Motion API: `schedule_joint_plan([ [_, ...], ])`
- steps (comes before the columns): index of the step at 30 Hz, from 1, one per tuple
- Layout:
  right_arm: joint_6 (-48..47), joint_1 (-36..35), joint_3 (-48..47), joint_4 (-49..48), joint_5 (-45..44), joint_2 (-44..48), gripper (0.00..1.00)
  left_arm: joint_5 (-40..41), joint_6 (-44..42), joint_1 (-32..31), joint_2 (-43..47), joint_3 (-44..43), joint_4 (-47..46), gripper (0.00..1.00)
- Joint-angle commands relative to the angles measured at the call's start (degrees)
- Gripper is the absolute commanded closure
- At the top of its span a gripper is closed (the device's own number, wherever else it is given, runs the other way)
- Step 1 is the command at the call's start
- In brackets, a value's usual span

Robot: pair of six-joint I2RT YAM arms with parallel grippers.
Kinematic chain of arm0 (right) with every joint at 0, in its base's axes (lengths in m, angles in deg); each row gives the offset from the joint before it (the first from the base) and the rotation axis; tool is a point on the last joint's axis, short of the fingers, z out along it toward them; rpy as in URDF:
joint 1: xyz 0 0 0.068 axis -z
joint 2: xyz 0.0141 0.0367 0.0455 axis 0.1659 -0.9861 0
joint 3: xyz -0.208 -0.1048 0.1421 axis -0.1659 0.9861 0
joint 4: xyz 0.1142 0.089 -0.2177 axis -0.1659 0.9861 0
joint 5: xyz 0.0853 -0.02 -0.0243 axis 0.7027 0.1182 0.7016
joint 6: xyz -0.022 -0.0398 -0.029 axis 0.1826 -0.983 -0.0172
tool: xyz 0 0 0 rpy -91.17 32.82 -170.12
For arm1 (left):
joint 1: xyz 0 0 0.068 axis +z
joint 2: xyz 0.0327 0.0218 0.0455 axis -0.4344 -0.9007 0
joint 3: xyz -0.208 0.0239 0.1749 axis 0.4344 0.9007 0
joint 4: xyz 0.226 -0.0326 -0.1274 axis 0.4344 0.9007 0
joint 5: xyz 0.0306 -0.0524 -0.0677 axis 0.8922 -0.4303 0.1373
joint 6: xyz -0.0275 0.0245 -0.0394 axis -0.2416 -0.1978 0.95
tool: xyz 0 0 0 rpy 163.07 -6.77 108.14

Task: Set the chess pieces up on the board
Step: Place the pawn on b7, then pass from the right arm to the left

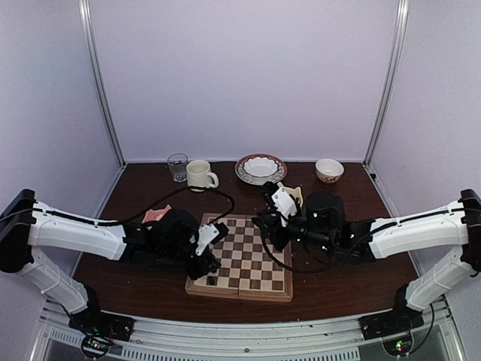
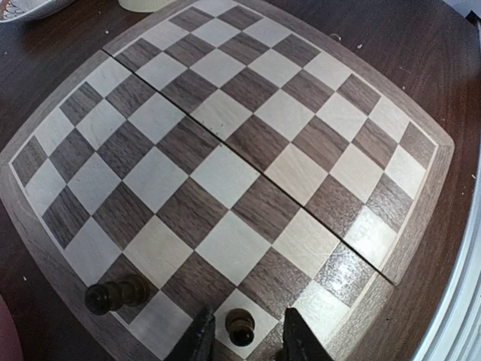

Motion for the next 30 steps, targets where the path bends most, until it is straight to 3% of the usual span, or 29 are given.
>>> schedule_joint_plan([
  [1,2.12,0.42,-0.79,0.46,-0.13,0.86,0.8,0.73,0.46,-0.34,4.89,-1.64,0.51,0.65],
  [7,14.07,1.74,-2.12,-0.12,0.81,0.88,0.82,-1.37,3.53,-0.32,10.39,-3.39,-1.78,0.52],
  [15,29.37,1.82,-3.51,-2.9,1.37,-0.02,0.83,-4.24,7.26,-0.32,7.21,-7.7,-12.39,0.46],
  [23,30.1,1.8,-2.73,-6.94,4.99,0.15,0.81,-13.08,9.14,-0.28,-0.71,-14.44,-14.61,0.44],
  [30,29.49,1.79,-1.77,-9.03,6.84,1.0,0.81,-14.94,9.16,-0.31,-2.23,-15.43,-15.76,0.45],
])
